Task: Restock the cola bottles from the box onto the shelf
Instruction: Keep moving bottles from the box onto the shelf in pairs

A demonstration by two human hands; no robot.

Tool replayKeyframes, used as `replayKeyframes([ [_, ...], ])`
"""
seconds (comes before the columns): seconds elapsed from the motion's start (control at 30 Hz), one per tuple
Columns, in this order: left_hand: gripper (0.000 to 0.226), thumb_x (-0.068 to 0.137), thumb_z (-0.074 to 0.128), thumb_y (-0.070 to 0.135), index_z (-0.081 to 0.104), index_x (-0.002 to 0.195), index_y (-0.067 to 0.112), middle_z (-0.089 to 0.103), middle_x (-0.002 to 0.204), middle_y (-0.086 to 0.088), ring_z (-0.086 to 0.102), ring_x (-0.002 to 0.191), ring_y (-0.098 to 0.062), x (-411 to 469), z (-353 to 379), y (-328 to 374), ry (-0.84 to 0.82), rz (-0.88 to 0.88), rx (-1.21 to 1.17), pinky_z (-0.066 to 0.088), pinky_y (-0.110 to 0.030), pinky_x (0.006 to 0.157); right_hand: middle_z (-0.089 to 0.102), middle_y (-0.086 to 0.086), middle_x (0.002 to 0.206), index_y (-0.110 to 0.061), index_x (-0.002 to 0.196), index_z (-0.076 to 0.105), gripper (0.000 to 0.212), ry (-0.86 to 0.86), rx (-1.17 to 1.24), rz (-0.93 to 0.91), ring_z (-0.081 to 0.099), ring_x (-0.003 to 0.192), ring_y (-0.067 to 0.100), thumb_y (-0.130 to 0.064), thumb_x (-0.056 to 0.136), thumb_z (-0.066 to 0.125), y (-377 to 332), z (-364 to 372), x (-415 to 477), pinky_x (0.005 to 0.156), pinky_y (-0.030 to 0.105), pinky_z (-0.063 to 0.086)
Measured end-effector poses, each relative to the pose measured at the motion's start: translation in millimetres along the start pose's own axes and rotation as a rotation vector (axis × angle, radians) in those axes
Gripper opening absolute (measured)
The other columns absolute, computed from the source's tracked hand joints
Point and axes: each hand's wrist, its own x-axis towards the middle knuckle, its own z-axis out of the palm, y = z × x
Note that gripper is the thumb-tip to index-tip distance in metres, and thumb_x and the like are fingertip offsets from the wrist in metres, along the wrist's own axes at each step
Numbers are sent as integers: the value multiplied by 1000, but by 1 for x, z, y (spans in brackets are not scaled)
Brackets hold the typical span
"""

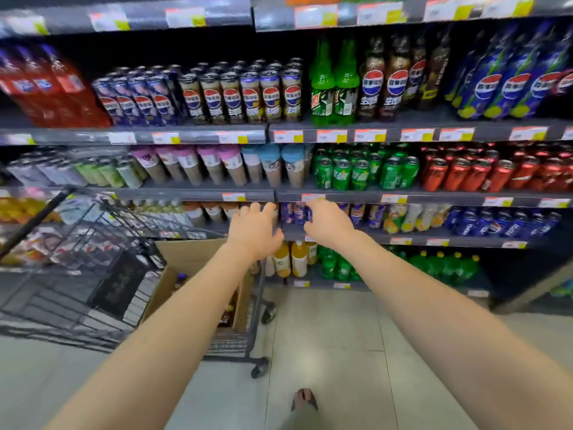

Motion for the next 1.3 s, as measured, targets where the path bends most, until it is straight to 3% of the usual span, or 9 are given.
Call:
replayKeyframes([
  [0.1,60,92,55,52,46,142,20,59,130,-13,59,117,-38,-29,7,-53,-29,-67,9,47,-46,97,47,8,151,-16,150,44,58,-42,-3,-57,46,137,31,-25,95,60,-47,33,-3,105,45,47],
  [0.33,68,94,54,53,41,149,17,55,137,-15,57,121,-38,-76,30,-185,-103,-212,0,47,-48,100,52,10,147,-13,145,49,54,-152,-41,-142,51,132,32,-21,92,57,-155,118,17,104,45,48],
  [0.5,71,97,51,55,36,152,13,51,143,-16,53,127,-37,-94,59,-287,-210,-276,-12,46,-48,104,41,6,157,-16,155,36,63,-257,-35,-126,49,136,29,-23,97,57,-235,190,44,100,40,51],
  [0.73,52,95,53,50,47,136,17,56,131,-15,55,120,-38,-87,91,-405,-298,-258,-38,45,-49,101,42,7,156,-16,155,38,62,-302,-23,-12,46,138,28,-25,97,58,-323,266,86,107,41,46],
  [1.13,57,98,50,49,44,141,13,55,134,-17,54,124,-39,-51,163,-482,-430,-275,-153,47,-48,101,54,11,144,-13,149,46,58,-402,31,167,58,123,31,-21,94,61,-341,345,136,101,43,51],
  [1.3,69,97,52,49,33,154,15,54,139,-17,54,125,-38,-19,203,-496,-482,-298,-201,50,-49,99,68,12,113,-11,116,64,24,-477,73,237,61,101,31,-20,95,56,-323,385,177,80,37,53],
])
